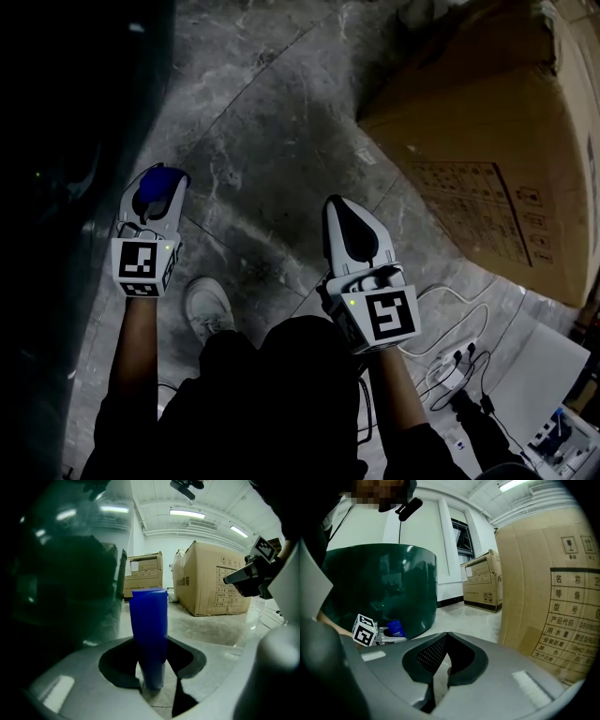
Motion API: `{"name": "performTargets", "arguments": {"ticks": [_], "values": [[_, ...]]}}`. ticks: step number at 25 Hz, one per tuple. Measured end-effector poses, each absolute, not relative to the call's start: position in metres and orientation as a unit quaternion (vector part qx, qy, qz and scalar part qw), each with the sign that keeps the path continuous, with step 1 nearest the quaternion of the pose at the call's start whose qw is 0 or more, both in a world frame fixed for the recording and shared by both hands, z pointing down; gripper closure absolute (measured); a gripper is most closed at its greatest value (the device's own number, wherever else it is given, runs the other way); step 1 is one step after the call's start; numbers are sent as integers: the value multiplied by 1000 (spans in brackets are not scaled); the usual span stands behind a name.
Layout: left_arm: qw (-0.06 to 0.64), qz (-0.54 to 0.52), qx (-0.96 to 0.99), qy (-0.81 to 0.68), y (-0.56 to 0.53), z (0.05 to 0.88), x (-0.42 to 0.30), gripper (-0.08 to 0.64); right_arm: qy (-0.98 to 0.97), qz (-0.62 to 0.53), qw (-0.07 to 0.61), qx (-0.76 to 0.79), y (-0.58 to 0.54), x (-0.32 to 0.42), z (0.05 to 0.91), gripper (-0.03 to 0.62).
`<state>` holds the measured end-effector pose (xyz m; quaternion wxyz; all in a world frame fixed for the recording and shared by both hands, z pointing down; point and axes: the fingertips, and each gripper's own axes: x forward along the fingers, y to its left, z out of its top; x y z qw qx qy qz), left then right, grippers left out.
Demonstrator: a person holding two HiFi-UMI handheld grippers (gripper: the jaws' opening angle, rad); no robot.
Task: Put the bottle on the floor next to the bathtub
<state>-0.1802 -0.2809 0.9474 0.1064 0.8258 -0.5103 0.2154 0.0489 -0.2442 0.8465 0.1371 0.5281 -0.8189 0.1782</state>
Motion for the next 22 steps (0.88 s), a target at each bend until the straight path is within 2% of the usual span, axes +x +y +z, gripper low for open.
{"name": "performTargets", "arguments": {"ticks": [22], "values": [[103, 223, 832, -497, -286, 957, -177, 394, -804, 198, 129, 546, -244, 56, 851, 568]]}}
